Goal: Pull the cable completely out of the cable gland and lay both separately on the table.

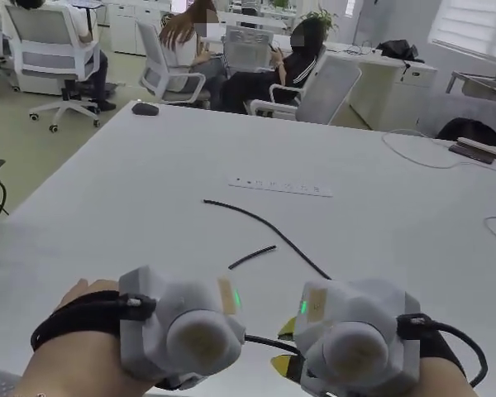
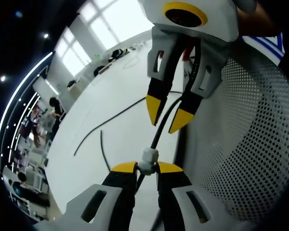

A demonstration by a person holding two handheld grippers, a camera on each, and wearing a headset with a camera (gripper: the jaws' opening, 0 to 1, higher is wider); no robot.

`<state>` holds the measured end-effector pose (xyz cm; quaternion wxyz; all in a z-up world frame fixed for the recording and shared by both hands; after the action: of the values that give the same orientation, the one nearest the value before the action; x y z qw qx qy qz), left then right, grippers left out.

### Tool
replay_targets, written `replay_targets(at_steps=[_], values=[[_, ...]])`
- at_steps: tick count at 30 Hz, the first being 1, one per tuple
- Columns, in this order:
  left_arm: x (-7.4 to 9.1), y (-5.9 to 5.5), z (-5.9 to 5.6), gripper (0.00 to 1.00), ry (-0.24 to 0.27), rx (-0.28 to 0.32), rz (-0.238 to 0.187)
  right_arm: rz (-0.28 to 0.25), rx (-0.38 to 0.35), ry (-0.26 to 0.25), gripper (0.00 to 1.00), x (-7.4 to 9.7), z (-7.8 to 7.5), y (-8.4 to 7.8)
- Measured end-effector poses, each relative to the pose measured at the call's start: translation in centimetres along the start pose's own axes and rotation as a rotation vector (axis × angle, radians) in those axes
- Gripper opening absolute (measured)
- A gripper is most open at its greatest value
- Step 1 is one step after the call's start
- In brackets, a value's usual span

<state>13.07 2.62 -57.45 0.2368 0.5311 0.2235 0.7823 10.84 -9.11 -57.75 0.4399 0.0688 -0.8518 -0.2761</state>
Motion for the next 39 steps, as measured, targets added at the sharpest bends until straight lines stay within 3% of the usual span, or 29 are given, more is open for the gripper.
replay_targets(at_steps=[1,3,6,12,13,17,21,24,27,31,33,39], values=[[0.0,0.0,0.0,0.17,-0.002,0.000,0.003,0.002,0.001,0.002,0.04,0.0,0.0,0.0],[-0.1,-0.1,0.0,0.16,-0.008,0.007,0.004,0.004,0.002,0.006,0.03,0.0,0.1,-0.1],[-0.1,0.0,-0.1,0.16,-0.013,0.007,-0.005,0.033,0.030,0.010,0.03,-0.3,0.3,-0.4],[-0.2,-0.1,0.1,0.16,-0.010,0.025,-0.010,0.033,0.003,0.012,0.03,-0.4,0.1,-0.6],[-0.2,-0.4,0.3,0.16,0.007,0.027,0.021,0.061,0.004,0.005,0.03,-0.5,0.1,-0.9],[-0.1,-0.5,0.4,0.16,0.013,0.049,0.014,0.128,-0.033,-0.008,0.03,-0.6,-0.1,-1.7],[-0.1,-0.6,0.4,0.16,0.019,0.052,0.019,0.257,-0.066,-0.021,0.03,-0.7,-0.4,-3.3],[0.0,-0.7,0.5,0.17,0.024,0.057,0.021,0.281,-0.050,0.003,0.03,-1.0,0.0,-3.4],[0.0,-0.8,0.4,0.17,0.023,0.051,0.032,0.290,-0.039,0.033,0.04,-1.0,0.3,-3.3],[0.1,-0.7,0.4,0.17,0.023,0.051,0.028,0.252,-0.064,0.041,0.21,-1.0,0.3,-3.0],[0.0,-0.7,0.4,0.17,0.021,0.048,0.031,0.245,-0.057,0.056,0.21,-1.0,0.3,-2.8],[0.1,-0.8,0.5,0.17,0.022,0.058,0.034,0.116,-0.090,0.037,0.20,-0.6,-0.2,-1.4]])
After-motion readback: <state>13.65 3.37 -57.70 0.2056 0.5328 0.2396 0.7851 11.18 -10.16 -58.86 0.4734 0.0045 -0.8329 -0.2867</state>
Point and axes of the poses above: the centre of the closed fingertips' face, and the gripper's own axes: x roughly backward along the fingers, z roughly to its left, y roughly out of its top, the point moved 8 cm from there along x, roughly backward along the fingers, and after that the axes turned 6 degrees about -y, right-handed, at the moved point
